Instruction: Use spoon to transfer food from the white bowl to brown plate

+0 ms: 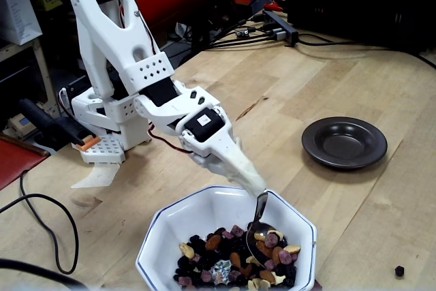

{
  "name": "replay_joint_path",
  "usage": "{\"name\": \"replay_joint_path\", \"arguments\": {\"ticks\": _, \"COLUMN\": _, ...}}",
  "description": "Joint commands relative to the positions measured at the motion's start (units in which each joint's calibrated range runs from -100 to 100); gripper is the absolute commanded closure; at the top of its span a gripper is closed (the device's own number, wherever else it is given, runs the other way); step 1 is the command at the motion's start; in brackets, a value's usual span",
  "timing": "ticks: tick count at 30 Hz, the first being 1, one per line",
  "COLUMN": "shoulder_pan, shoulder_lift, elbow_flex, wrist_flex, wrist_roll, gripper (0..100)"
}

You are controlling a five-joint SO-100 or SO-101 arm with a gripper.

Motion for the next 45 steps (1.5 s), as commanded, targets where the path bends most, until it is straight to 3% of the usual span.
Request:
{"name": "replay_joint_path", "arguments": {"ticks": 1, "shoulder_pan": 1.65, "shoulder_lift": -9.86, "elbow_flex": -3.98, "wrist_flex": 7.80, "wrist_roll": 0.10, "gripper": 96}}
{"name": "replay_joint_path", "arguments": {"ticks": 12, "shoulder_pan": 3.58, "shoulder_lift": -19.36, "elbow_flex": -3.98, "wrist_flex": 18.87, "wrist_roll": 0.10, "gripper": 96}}
{"name": "replay_joint_path", "arguments": {"ticks": 24, "shoulder_pan": 3.58, "shoulder_lift": -23.90, "elbow_flex": -3.63, "wrist_flex": 19.10, "wrist_roll": 0.10, "gripper": 96}}
{"name": "replay_joint_path", "arguments": {"ticks": 36, "shoulder_pan": 3.58, "shoulder_lift": -23.98, "elbow_flex": -3.54, "wrist_flex": 17.68, "wrist_roll": 0.00, "gripper": 96}}
{"name": "replay_joint_path", "arguments": {"ticks": 45, "shoulder_pan": 3.58, "shoulder_lift": -23.90, "elbow_flex": -3.01, "wrist_flex": 5.82, "wrist_roll": 0.00, "gripper": 96}}
